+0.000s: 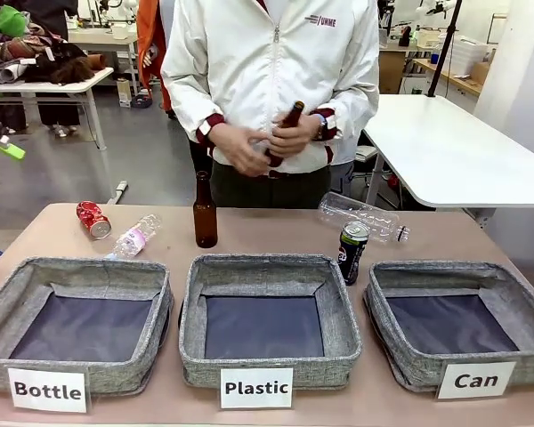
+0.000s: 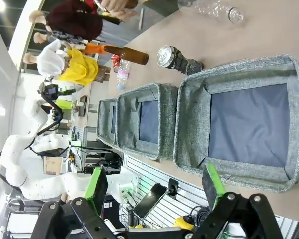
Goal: Sort the can waste into the basket.
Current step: Pick up the can waste from the table and place it in the right Fabric basket.
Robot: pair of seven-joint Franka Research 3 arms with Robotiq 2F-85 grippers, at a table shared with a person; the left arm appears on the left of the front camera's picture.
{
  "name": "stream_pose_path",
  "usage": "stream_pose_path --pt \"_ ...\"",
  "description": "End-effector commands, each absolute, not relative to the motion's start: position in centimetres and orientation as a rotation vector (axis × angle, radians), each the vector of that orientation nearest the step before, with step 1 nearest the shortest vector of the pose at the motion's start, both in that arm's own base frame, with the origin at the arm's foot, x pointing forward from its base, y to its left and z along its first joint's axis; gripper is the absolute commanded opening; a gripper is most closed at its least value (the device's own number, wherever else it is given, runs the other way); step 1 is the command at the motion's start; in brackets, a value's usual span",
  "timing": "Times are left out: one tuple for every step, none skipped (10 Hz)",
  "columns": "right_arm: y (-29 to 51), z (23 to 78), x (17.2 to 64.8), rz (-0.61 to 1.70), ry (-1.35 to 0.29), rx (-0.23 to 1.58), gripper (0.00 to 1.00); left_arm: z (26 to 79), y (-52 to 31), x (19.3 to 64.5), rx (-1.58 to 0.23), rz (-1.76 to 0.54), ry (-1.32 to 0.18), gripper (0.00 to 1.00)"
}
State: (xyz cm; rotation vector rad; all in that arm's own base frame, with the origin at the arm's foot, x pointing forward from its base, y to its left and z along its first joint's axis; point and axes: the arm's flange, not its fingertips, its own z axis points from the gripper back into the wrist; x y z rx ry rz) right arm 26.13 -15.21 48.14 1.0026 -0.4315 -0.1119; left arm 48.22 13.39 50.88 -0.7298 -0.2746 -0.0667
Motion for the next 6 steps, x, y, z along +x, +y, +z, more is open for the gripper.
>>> stream_pose_path --pt "-15.5 48.5 26.3 -0.088 -0.459 1.026 1.0 50.6 13.2 48.9 -0.728 -0.052 -0.27 1.0" --pt "-15.5 48.5 26.3 -0.088 -0.459 1.026 1.0 50.7 12.7 48.9 -0.674 -0.032 -0.275 1.0" --pt "-15.5 48.5 26.3 -0.088 -0.459 1.026 1.0 50.5 13.3 51.8 -0.681 0.023 -0.241 1.0" --pt "-15.5 48.5 26.3 -0.088 -0.459 1.026 1.0 50.5 14.0 54.6 -0.701 0.049 -0.248 1.0" --pt "-15.5 48.5 26.3 -0.088 -0.459 1.026 1.0 50.2 14.5 56.4 -0.734 0.056 -0.225 1.0" --pt "-15.5 48.5 26.3 -0.088 -0.459 1.026 1.0 49.8 14.7 58.6 -0.738 0.066 -0.239 1.0"
